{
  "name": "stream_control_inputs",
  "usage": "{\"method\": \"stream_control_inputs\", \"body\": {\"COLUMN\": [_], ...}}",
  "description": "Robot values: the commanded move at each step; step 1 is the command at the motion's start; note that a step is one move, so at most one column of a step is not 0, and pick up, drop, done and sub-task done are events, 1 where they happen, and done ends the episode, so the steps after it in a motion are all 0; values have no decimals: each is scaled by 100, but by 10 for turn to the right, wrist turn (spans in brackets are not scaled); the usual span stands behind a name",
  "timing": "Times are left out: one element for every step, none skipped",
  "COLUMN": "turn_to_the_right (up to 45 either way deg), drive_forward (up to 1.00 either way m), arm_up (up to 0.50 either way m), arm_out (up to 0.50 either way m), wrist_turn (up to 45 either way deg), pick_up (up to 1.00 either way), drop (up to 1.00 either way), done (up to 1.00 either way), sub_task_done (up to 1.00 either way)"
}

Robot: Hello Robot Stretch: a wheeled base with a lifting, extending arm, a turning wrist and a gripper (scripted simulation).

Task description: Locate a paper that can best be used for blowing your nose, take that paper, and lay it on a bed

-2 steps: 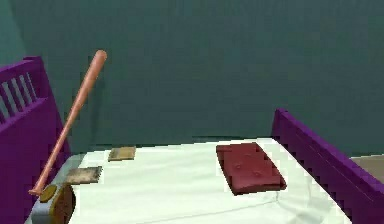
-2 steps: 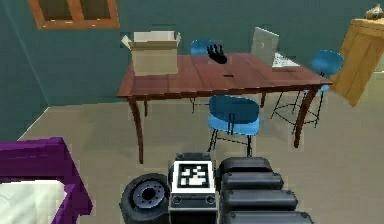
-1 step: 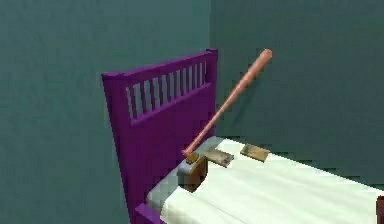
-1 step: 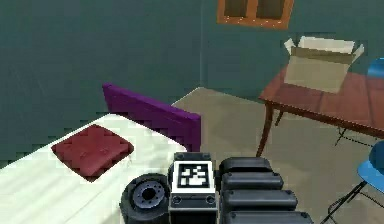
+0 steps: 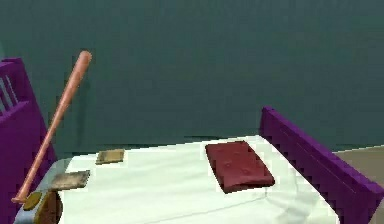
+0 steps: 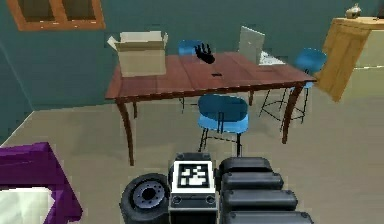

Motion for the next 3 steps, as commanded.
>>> {"method": "stream_control_inputs", "body": {"turn_to_the_right": [270,-450,-210], "drive_forward": [0,0,0], "arm_up": [0,0,0], "arm_out": [0,0,0], "wrist_turn": [0,0,0], "pick_up": [0,0,0], "drop": [0,0,0], "done": [0,0,0], "sub_task_done": [0,0,0]}}
